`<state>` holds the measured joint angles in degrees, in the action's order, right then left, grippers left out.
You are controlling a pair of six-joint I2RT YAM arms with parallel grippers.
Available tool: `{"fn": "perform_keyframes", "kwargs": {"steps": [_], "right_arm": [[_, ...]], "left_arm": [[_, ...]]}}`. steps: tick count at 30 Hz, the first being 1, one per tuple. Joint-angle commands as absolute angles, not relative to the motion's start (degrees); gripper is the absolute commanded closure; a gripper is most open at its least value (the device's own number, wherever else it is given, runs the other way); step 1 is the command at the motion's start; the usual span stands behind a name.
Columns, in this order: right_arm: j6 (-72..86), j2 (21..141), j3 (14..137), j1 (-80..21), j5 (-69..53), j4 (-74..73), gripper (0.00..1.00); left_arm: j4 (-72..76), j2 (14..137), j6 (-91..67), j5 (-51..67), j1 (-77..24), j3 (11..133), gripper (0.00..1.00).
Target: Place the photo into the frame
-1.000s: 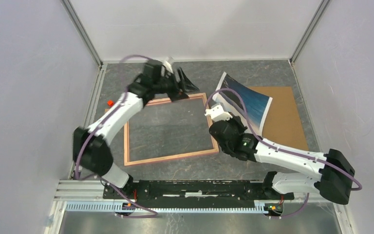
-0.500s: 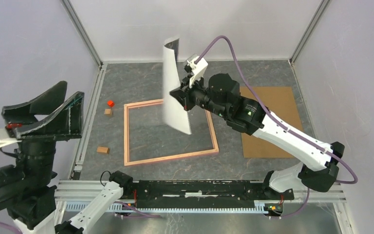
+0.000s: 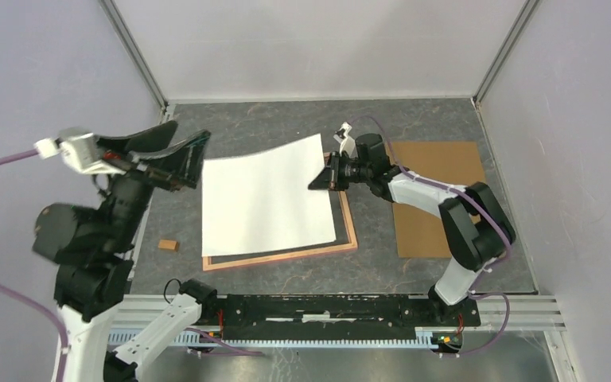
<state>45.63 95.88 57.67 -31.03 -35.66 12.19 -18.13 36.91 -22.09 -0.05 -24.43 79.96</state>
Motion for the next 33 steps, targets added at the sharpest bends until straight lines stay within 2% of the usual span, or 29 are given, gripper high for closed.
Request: {"fn": "perform_keyframes", "kwargs": {"steps": [1,5,13,24,28,30,33], "right_arm": [[36.9,99.3,61.5,-28.3,-45.6,7.4,1.00],[35.5,102.4,60.8,-24.9,-45.6,7.6,1.00],[26.4,110.2,69.9,-23.9,-48.3,-5.0,1.00],[30.2,112.2,69.1,-25.8,-48.9,-0.4,1.00],[33.8,112.1,67.3,-26.5,-47.4,5.5,1.00],[34.3,112.5,67.9,-27.2,-47.1,5.9,0.93],[32.2,112.7,69.6,-27.8,-45.9,2.9,0.71]], "left_arm": [[-19.0,40.5,-19.9,5.5,-24.5,77.7,0.00],[-16.7,41.6,-18.2,8.4,-24.5,74.4,0.00],[-14.3,41.8,-15.2,6.8,-24.6,69.3,0.00],[-12.3,41.8,-16.4,7.9,-24.5,66.4,0.00],[-11.8,41.7,-17.5,8.6,-24.5,65.7,0.00],[-11.8,41.7,-17.8,8.9,-24.5,65.6,0.00],[-11.9,41.5,-18.2,9.3,-24.5,65.4,0.00]]}}
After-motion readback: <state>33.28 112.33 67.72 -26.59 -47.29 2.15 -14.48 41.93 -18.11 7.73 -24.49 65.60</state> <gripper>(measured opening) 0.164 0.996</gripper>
